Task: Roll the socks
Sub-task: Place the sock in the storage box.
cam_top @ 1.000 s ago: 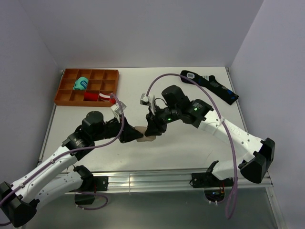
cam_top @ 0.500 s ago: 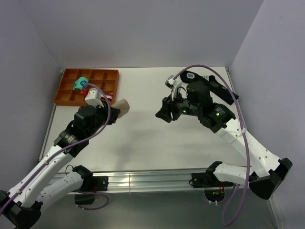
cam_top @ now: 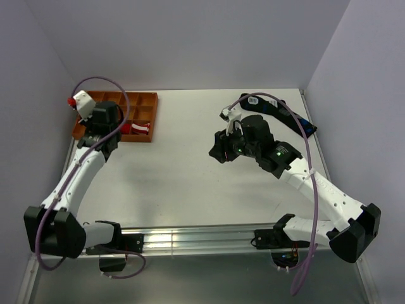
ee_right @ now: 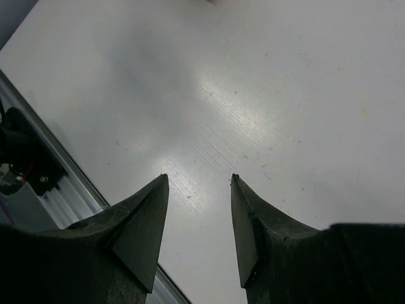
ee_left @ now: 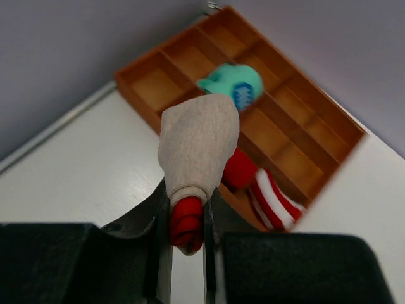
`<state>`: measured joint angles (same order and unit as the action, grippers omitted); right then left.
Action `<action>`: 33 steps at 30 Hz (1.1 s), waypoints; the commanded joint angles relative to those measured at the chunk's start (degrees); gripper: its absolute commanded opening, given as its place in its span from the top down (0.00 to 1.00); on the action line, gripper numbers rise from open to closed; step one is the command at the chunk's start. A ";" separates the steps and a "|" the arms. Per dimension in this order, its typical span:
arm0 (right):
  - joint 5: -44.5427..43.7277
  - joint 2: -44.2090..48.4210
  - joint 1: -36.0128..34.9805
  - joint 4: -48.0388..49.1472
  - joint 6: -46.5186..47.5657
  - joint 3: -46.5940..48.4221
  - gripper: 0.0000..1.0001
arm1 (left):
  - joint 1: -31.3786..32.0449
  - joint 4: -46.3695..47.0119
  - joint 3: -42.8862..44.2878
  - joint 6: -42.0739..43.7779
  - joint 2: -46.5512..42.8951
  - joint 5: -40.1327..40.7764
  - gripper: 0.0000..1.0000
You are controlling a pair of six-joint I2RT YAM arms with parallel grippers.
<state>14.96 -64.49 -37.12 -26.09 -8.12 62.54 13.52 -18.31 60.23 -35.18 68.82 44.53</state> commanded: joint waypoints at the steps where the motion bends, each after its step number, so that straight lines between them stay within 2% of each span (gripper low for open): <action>1: -3.27 -0.20 0.38 4.10 -1.28 -1.02 0.49 | -8.39 2.48 4.46 -0.15 3.86 7.67 1.00; 4: -2.22 -0.11 0.39 4.99 -2.43 -2.07 0.50 | -13.32 -0.75 8.84 -4.80 11.49 10.21 1.00; 7: -4.50 0.33 0.39 3.94 -2.69 -2.16 0.50 | -16.23 -8.57 15.69 -12.88 20.98 11.98 1.00; 11: -4.50 0.33 0.39 3.94 -3.48 -2.78 0.50 | -16.60 -17.09 25.52 -22.55 33.45 13.65 1.00; 12: -4.33 0.24 0.39 4.02 -3.57 -2.95 0.50 | -16.59 -21.38 27.38 -27.70 35.31 13.74 1.00; 14: -4.59 0.33 0.39 4.29 -3.48 -3.48 0.50 | -16.68 -22.73 30.89 -29.76 39.70 13.31 1.00; 21: -4.42 0.42 0.47 4.55 -3.48 -3.92 0.50 | -15.80 -25.28 35.65 -41.09 47.10 10.67 1.00; 27: -3.80 1.03 0.65 4.99 -3.57 -4.71 0.50 | -14.93 -23.36 38.12 -44.61 50.89 8.38 1.00; 33: -2.84 0.42 0.65 5.61 -3.57 -5.15 0.50 | -14.05 -27.49 42.96 -50.16 55.63 5.22 1.00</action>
<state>11.57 -64.84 -36.86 -23.18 -11.33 57.58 -1.23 -43.72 100.47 -80.51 123.07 52.21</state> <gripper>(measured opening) 0.504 0.211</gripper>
